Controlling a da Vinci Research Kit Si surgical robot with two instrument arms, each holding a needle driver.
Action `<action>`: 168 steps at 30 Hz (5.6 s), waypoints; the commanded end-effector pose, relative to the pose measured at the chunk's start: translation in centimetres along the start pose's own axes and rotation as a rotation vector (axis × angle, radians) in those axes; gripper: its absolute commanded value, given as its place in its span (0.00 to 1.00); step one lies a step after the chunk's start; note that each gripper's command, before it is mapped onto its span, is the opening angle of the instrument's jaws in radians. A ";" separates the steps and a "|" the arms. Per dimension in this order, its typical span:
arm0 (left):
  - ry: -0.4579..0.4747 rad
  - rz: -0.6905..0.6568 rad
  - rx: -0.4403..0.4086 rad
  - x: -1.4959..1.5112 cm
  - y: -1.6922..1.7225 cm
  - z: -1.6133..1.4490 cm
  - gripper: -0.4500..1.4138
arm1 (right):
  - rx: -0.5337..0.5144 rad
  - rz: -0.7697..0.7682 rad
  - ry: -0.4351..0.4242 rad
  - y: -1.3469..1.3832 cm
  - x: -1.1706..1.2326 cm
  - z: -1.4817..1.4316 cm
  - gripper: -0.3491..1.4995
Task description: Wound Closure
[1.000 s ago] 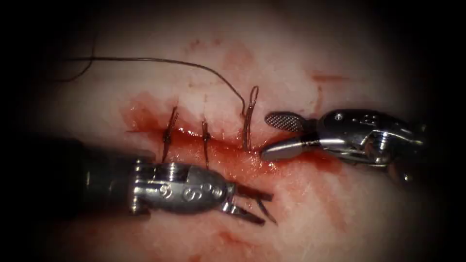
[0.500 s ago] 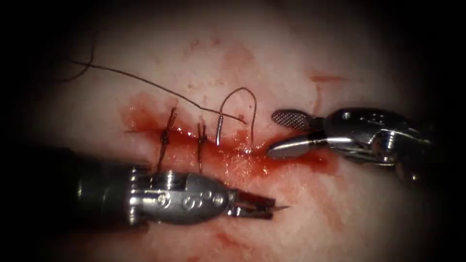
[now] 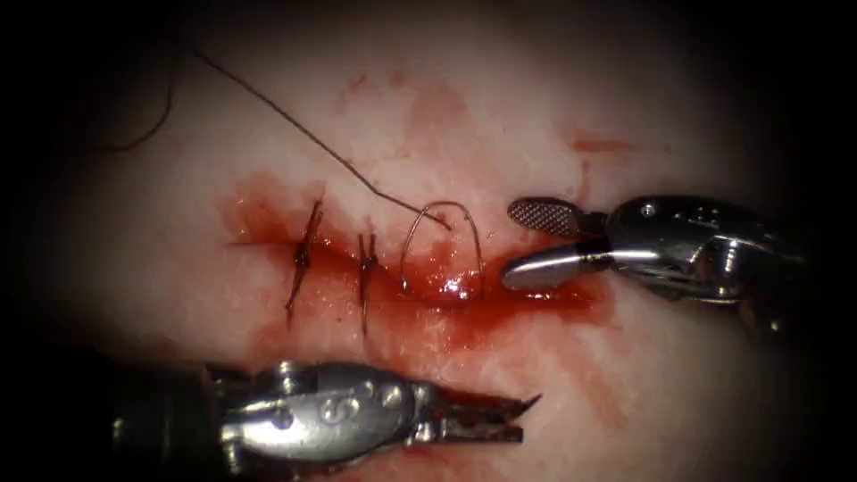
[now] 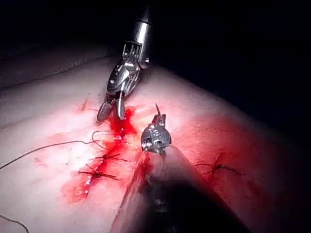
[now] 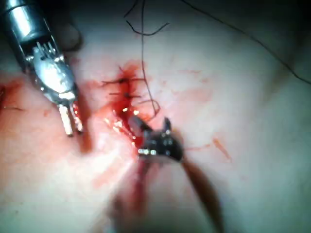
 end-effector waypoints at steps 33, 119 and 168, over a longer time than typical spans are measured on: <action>0.146 -0.129 -0.313 0.78 0.81 -0.41 0.00 | 0.007 -0.110 0.010 -0.44 -0.02 0.29 0.00; 0.199 0.048 -0.161 1.63 0.60 -1.75 0.00 | 0.121 -0.187 -0.111 -0.76 -0.38 0.45 0.70; 0.231 0.211 -0.048 1.38 -0.01 -1.80 0.00 | 0.201 -0.215 -0.186 -1.93 0.02 0.24 0.00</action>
